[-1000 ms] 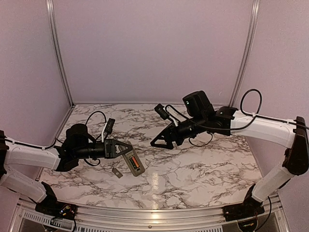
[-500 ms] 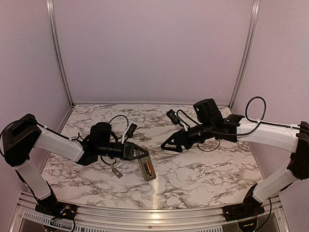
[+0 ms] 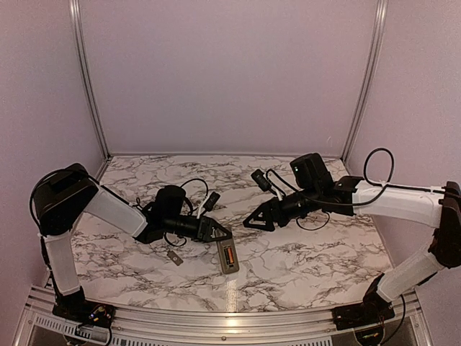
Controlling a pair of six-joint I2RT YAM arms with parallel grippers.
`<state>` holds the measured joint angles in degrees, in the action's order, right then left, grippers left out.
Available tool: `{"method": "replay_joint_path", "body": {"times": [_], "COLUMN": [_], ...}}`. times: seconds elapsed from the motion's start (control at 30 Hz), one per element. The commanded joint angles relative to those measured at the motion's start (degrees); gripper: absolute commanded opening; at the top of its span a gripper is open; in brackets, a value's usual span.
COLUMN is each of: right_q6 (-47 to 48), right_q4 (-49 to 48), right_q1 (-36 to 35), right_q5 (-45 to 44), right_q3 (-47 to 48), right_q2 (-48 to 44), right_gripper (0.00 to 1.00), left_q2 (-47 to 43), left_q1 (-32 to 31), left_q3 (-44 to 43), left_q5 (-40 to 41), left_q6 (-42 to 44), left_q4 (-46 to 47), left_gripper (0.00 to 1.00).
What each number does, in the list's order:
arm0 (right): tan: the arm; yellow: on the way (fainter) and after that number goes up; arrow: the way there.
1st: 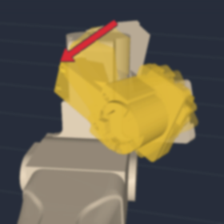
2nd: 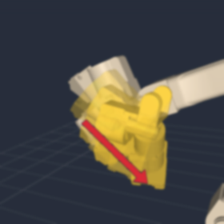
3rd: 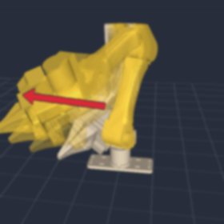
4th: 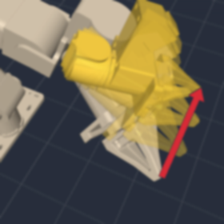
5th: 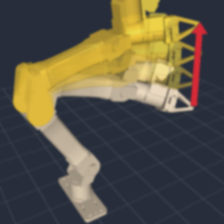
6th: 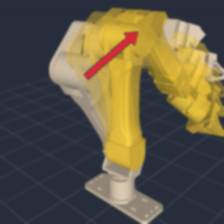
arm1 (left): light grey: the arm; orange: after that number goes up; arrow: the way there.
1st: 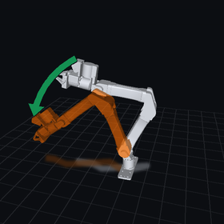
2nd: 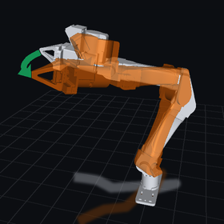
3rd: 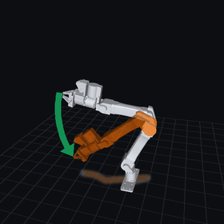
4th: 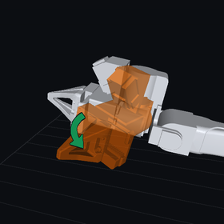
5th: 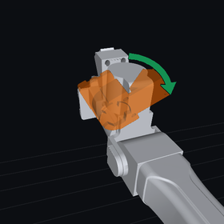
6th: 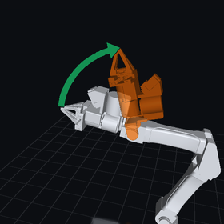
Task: Load the batteries into the remote control
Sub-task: Place the remote control without the battery cover at the center of the board.
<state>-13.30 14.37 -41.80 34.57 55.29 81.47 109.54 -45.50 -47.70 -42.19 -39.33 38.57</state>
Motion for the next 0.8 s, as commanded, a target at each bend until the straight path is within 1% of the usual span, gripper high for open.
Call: {"method": "replay_joint_path", "body": {"times": [0.0,0.13,0.33,0.57,0.77], "right_q6": [0.6,1.0,1.8,2.3,2.3], "right_q4": [-1.8,-1.9,-1.4,-1.0,-0.9], "right_q1": [1.0,2.2,3.0,3.1,3.1], "right_q5": [1.5,2.9,4.0,3.9,3.8], "right_q3": [-0.8,-0.9,-0.3,-0.3,-0.4], "right_q2": [0.4,0.7,1.4,1.6,1.7], "right_gripper": [0.73,0.74,0.74,0.73,0.74], "left_q2": [2.7,5.0,7.5,9.1,10.1], "left_q1": [-0.2,-0.2,0.0,0.1,0.1], "left_q3": [-2.3,-3.9,-6.2,-7.7,-9.4], "left_q5": [-2.3,-2.1,-0.9,1.2,4.0], "left_q6": [1.0,2.3,4.7,7.1,9.4], "left_q4": [0.6,-1.0,-4.0,-7.0,-10.5], "left_gripper": [0.14,0.22,0.41,0.5,0.6]}}
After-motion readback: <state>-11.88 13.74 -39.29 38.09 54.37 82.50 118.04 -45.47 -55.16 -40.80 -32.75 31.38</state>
